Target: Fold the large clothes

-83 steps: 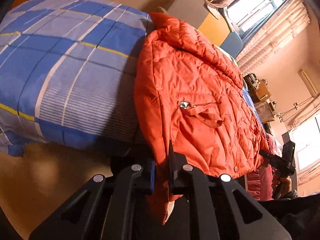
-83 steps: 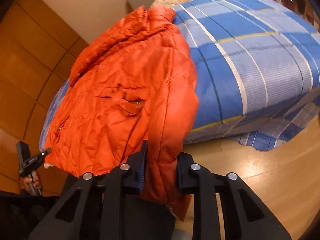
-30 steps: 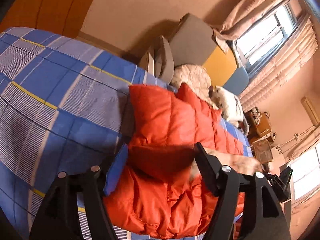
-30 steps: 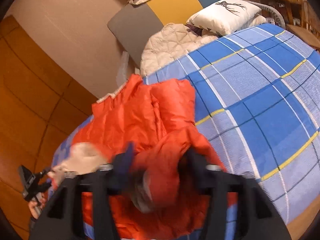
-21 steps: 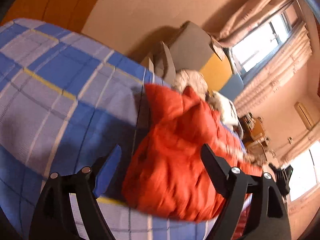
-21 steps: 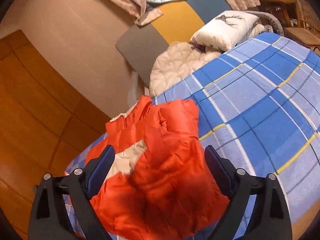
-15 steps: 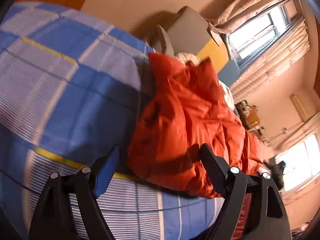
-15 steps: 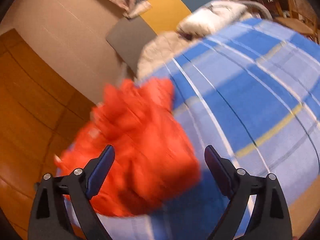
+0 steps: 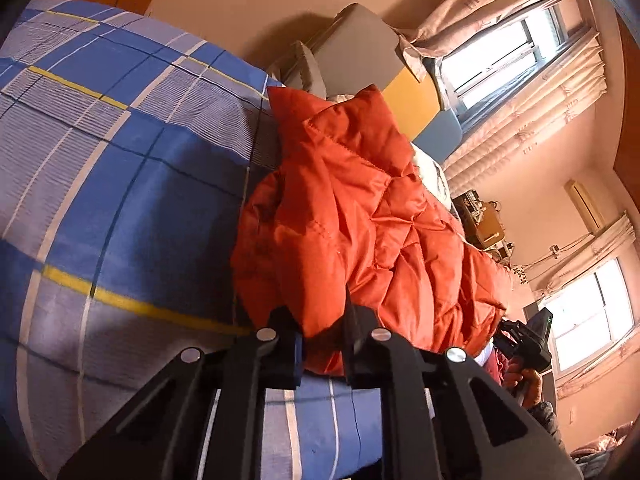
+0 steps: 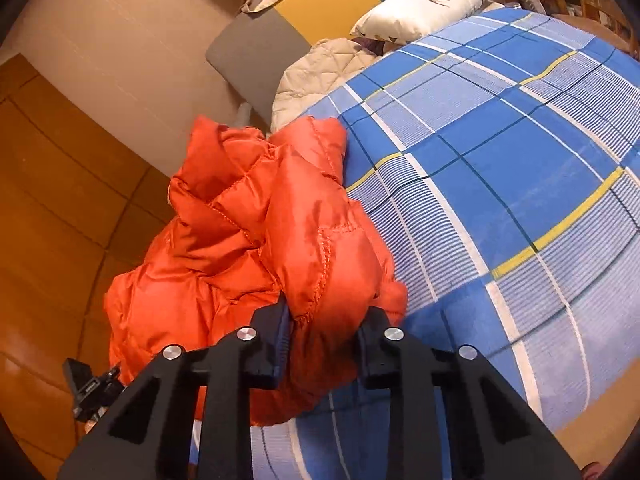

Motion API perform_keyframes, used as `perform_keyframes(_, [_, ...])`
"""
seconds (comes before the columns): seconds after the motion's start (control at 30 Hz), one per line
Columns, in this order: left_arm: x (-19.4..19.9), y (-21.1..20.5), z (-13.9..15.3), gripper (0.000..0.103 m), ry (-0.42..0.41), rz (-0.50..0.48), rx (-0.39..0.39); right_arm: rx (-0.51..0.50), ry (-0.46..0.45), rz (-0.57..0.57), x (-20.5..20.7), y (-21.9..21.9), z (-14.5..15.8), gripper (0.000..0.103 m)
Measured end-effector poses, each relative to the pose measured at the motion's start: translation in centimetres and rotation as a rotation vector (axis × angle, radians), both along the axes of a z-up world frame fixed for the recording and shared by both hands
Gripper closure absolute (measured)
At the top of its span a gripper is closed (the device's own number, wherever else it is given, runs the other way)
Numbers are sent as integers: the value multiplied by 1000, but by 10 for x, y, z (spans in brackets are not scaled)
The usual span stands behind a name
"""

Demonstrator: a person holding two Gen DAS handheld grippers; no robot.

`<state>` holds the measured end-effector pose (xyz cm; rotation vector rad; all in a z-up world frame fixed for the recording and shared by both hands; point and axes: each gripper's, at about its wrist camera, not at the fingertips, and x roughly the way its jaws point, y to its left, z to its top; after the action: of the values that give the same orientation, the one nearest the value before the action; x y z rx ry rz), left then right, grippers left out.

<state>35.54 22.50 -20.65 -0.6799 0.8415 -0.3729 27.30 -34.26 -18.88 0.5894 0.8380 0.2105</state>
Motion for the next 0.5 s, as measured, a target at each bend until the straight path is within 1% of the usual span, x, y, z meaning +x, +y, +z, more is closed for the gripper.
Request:
perform_keyframes(0.13, [-21,0,6,91,-6,-7,-6,-5,-15,14,-19,1,12,79])
perform_keyframes(0.3, [-59,5,8,92,8,-5,-32,-6,-5,36,-49,1,17,80])
perform_keyframes(0.37, [-74,5,7,92,21,-7,-19,-16,6,47,-63,1,15,80])
perform_keyframes(0.43, [-84,3,3,89,56,-5,15,-36,15,56,-71,1,11,78])
perform_keyframes(0.47, [-87,2,2,82,67,-6,39,-50,17,59,-73,3,10,77])
perform_keyframes(0.5, [-91,1,3,71,76,11,88,-67,18,62,-75,4,10,74])
